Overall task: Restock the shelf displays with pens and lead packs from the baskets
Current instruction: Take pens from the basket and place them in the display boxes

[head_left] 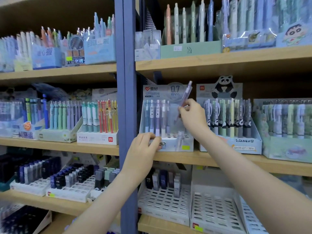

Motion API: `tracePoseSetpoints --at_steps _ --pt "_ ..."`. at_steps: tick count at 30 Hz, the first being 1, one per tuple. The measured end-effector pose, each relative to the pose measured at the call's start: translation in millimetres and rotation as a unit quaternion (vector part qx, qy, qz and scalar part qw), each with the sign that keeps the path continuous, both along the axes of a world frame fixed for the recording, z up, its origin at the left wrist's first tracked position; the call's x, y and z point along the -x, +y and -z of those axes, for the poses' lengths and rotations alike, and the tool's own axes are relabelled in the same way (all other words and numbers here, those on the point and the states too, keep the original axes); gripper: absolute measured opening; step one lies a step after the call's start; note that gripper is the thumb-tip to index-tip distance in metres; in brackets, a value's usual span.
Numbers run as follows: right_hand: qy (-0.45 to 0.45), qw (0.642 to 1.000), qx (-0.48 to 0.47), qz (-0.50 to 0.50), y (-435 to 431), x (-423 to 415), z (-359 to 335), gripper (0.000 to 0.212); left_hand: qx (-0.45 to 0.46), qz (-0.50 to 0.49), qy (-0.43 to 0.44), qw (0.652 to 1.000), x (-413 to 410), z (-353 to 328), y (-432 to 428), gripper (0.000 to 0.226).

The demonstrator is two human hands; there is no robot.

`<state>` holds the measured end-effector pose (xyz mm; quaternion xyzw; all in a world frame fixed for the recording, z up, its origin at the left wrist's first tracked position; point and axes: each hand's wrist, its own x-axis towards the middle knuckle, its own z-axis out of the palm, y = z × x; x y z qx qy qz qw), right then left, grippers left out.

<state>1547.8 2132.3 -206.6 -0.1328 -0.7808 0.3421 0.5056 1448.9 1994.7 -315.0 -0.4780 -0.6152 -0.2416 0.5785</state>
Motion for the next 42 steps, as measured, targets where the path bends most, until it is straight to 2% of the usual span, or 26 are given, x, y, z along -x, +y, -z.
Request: tracePoseSetpoints --at_steps 6,10,22,31,37,42 --pt "-0.082 0.997 -0.004 0.011 3 2 -5 0.013 0.004 0.008 0.034 0.999 2 -8 -3 0.029" --pt "-0.124 0.991 -0.029 0.032 0 5 -5 0.009 0.039 -0.038 0.059 0.997 9 -13 3 0.044" --pt "-0.139 0.988 -0.047 0.052 1 18 -5 0.012 0.046 -0.037 0.061 0.996 20 8 -2 0.041" --pt "-0.134 0.985 -0.066 0.086 1 17 -6 0.016 -0.012 0.002 0.091 0.996 26 17 -2 0.040" --pt "-0.229 0.966 -0.080 0.095 0 24 -7 0.018 -0.032 0.011 0.083 0.996 25 21 2 0.040" --pt "-0.273 0.952 -0.066 0.118 -4 32 -9 0.024 -0.034 0.019 0.082 0.996 24 19 1 0.042"
